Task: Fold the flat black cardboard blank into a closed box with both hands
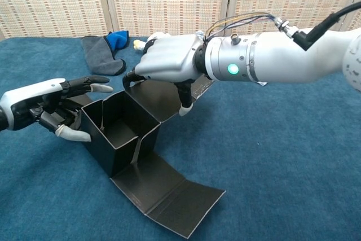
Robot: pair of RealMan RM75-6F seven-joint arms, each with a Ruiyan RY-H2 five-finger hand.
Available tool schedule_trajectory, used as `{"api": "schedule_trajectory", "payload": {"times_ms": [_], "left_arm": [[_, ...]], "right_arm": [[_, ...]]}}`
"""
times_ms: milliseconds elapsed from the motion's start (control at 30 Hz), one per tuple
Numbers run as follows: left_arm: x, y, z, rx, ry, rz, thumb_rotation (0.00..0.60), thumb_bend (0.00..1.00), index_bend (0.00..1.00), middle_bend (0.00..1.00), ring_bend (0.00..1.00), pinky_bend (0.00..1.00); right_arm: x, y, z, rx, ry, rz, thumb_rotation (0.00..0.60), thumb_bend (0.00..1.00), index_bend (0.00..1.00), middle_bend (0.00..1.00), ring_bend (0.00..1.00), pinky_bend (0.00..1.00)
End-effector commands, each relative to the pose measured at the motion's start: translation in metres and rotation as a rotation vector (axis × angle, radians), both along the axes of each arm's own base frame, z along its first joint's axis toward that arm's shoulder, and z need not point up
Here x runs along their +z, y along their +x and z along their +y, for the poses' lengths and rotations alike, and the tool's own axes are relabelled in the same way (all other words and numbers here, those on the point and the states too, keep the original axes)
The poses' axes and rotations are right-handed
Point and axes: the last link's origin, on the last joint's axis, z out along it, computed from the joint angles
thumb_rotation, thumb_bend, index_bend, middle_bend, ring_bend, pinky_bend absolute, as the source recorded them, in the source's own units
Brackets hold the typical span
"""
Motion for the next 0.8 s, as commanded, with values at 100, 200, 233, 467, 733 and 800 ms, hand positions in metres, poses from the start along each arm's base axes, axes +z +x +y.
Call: {"api": "schedule_trajectory", "payload": {"times_ms": [100,200,233,467,733,800], "left_arm": [[0.0015,0.0014,-0.0063,0.008,-0.053,-0.041,0.6,0.1,0.0,0.0,0.6,0.85],[0.0007,0.0023,-0.0067,0.019,-0.078,-0.063,0.6,0.1,0.0,0.0,0.6,0.85],[0.0003,0.0027,-0.0069,0.026,-0.093,-0.077,0.6,0.1,0.0,0.0,0.6,0.85],[-0.0021,0.0034,-0.0046,0.045,-0.155,-0.125,0.6,0.1,0.0,0.0,0.61,0.85],[-0.0054,0.0023,-0.003,0.055,-0.215,-0.145,0.6,0.1,0.0,0.0,0.62,0.85],[-0.0061,0.0023,-0.0028,0.058,-0.226,-0.149,0.6,0.1,0.0,0.0,0.62,0.85]], "right_arm": [[0.0002,0.0041,-0.0024,0.039,0.006,0.006,0.6,0.13,0.26,0.29,0.81,1.0],[0.0002,0.0065,-0.0035,0.062,0.006,0.008,0.6,0.13,0.26,0.29,0.81,1.0],[0.0001,0.0078,-0.0037,0.066,0.008,0.004,0.6,0.13,0.26,0.29,0.81,1.0],[-0.0013,0.0101,-0.0041,0.086,0.018,0.0,0.6,0.13,0.26,0.29,0.81,1.0],[-0.001,0.0127,-0.0053,0.112,0.015,-0.001,0.6,0.13,0.26,0.29,0.81,1.0],[-0.0017,0.0129,-0.0051,0.115,0.017,0.002,0.6,0.13,0.26,0.29,0.81,1.0]]}}
